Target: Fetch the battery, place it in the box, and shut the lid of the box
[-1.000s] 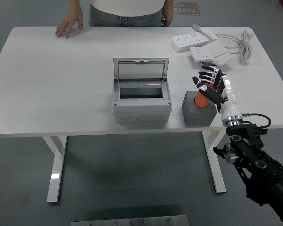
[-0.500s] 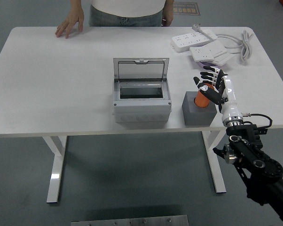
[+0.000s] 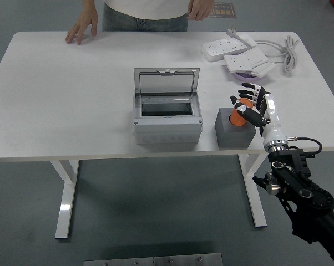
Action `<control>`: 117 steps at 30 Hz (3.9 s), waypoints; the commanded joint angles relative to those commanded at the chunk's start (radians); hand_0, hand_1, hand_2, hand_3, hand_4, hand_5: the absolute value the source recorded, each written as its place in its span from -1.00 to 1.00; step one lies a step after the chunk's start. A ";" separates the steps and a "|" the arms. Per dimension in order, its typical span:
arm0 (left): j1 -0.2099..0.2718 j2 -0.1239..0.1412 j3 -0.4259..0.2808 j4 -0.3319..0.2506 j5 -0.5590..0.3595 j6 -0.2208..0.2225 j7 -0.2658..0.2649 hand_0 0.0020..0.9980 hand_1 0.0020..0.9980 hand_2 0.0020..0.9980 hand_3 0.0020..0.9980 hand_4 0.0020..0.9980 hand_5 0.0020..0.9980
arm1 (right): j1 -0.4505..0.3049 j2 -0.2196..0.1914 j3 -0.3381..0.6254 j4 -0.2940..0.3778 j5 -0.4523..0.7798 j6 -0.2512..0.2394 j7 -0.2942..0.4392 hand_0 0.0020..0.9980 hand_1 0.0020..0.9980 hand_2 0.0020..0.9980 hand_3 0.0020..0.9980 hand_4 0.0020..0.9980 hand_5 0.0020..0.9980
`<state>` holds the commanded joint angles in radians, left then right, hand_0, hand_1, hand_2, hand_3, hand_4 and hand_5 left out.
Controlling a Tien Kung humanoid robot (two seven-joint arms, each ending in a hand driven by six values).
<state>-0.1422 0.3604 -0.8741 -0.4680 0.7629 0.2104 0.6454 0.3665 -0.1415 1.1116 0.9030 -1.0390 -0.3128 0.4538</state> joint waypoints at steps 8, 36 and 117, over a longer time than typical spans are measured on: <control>-0.002 -0.001 -0.004 0.000 0.005 -0.001 0.000 0.62 0.79 0.69 0.87 0.62 -0.02 | 0.006 0.001 -0.024 0.001 -0.003 -0.001 -0.006 0.36 0.38 0.38 0.42 0.63 -0.69; -0.009 -0.003 -0.008 -0.001 0.007 0.009 0.000 0.62 0.78 0.68 0.86 0.61 0.00 | 0.015 -0.004 -0.057 -0.017 0.001 -0.005 -0.014 0.35 0.38 0.37 0.42 0.56 -0.78; -0.012 -0.004 -0.028 0.000 0.028 0.032 -0.017 0.59 0.76 0.68 0.84 0.57 0.09 | 0.050 -0.011 -0.095 -0.011 0.008 -0.028 -0.042 0.09 0.03 0.01 -0.06 -0.05 -0.91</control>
<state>-0.1541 0.3567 -0.9025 -0.4685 0.7908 0.2419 0.6282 0.4167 -0.1525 1.0169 0.8925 -1.0312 -0.3404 0.4117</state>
